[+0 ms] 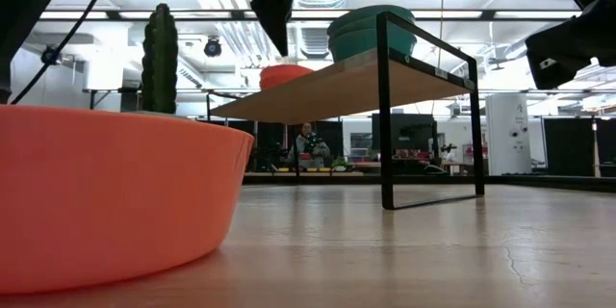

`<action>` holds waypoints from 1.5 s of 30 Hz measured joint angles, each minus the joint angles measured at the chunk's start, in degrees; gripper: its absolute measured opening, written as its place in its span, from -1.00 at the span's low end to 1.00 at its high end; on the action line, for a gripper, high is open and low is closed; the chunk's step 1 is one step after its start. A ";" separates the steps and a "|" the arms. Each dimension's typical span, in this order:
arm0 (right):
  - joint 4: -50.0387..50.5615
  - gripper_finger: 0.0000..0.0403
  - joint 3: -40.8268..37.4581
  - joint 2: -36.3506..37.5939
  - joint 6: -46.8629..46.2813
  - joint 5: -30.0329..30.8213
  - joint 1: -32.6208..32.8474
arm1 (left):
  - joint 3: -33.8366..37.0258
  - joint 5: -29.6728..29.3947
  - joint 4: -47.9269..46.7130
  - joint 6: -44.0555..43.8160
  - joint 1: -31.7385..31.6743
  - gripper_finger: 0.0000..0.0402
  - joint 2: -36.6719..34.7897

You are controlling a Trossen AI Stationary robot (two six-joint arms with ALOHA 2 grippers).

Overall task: Pick & Place Mini bowls
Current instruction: Stack the orange bowl on the orange bowl on the shelf

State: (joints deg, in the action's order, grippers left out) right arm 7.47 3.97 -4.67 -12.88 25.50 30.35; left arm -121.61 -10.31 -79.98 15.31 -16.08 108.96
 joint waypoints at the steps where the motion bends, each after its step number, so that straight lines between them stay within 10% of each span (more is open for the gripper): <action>1: 0.02 -0.96 0.00 0.00 0.00 0.00 0.01 | -0.48 0.00 -0.63 -0.86 0.28 -0.53 -0.04; 17: 0.02 -0.96 0.00 0.00 0.00 0.00 0.02 | 0.14 12.12 -7.05 -20.17 17.24 -0.52 -0.74; 45: 0.00 -0.96 -0.01 0.00 0.00 0.00 0.00 | 12.69 -2.64 12.17 -45.33 49.97 -0.52 -0.80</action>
State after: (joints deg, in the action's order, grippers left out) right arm 7.47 3.96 -4.67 -12.88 25.50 30.35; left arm -108.92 -12.95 -67.80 -30.02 33.88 108.16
